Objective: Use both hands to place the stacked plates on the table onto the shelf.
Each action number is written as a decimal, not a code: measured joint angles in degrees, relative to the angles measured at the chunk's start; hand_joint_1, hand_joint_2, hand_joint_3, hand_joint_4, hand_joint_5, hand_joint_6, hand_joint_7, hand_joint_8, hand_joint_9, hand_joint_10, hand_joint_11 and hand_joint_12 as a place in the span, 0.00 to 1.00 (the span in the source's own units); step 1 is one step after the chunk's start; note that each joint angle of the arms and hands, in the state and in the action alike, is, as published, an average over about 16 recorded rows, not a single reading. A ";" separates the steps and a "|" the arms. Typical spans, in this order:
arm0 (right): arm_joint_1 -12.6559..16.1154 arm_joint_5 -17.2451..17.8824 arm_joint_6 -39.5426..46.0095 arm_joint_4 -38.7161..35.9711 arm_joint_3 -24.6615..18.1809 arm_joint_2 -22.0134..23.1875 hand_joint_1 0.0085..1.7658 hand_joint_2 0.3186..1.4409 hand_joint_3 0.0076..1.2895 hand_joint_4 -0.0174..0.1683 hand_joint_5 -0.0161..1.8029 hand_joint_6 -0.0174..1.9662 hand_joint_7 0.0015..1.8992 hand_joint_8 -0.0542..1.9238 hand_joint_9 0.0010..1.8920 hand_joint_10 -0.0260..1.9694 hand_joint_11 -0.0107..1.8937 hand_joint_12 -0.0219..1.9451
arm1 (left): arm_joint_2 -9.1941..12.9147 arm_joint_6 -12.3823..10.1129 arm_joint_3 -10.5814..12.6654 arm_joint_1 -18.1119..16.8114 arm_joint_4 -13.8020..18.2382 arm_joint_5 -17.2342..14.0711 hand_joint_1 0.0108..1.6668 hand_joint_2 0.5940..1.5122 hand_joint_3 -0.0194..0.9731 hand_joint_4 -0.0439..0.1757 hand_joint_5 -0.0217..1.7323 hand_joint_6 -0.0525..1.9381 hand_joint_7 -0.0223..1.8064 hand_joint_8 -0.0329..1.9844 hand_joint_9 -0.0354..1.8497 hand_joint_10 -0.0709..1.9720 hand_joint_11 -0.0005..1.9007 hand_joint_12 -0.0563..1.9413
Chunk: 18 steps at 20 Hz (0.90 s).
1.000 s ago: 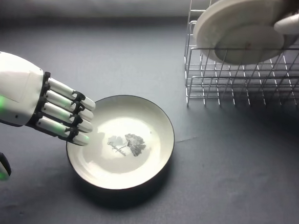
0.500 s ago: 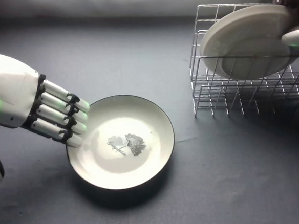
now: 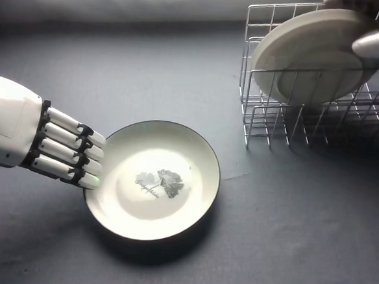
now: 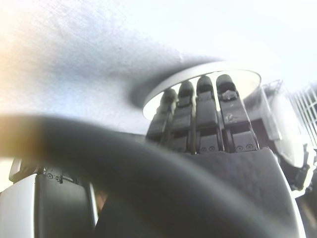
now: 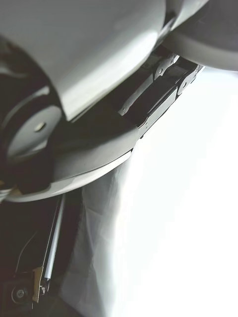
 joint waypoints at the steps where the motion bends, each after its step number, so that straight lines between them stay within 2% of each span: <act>1: 0.38 0.38 -0.05 -1.20 -0.21 -0.06 0.63 0.66 0.01 0.08 0.32 0.05 0.32 0.04 0.31 0.05 0.12 0.60 | 0.00 0.06 0.00 0.21 -0.10 -0.01 0.00 0.54 0.04 0.17 0.01 0.02 0.02 0.02 0.03 0.04 0.01 0.03; 3: 1.19 1.20 -0.16 -4.20 -0.76 -0.26 0.62 0.64 0.01 0.08 0.28 0.02 0.27 0.04 0.27 0.03 0.09 0.57 | 0.01 0.22 -0.08 0.75 -0.37 -0.02 0.00 0.54 0.04 0.17 0.01 0.02 0.02 0.02 0.03 0.03 0.01 0.03; 9: 3.15 4.81 -0.61 -17.34 -2.76 -1.50 0.57 0.60 0.00 0.09 0.14 0.02 0.13 0.04 0.13 0.02 0.02 0.40 | 0.07 1.08 -0.70 3.42 -1.65 0.16 0.00 0.54 0.04 0.16 0.01 0.02 0.02 0.02 0.03 0.04 0.01 0.03; 14: 2.79 9.10 -1.29 -32.57 -4.32 -3.33 0.55 0.57 0.00 0.11 0.06 0.01 0.05 0.04 0.05 0.02 0.01 0.23 | 0.19 2.14 -1.39 6.36 -3.25 0.60 0.00 0.55 0.04 0.15 0.01 0.01 0.02 0.02 0.03 0.03 0.01 0.03; 18: 1.73 12.16 -1.83 -42.58 -4.96 -5.03 0.54 0.57 0.00 0.12 0.04 0.02 0.03 0.04 0.02 0.02 0.02 0.14 | 0.29 2.85 -1.95 8.38 -4.36 1.03 0.00 0.55 0.04 0.15 0.01 0.01 0.02 0.02 0.03 0.03 0.01 0.02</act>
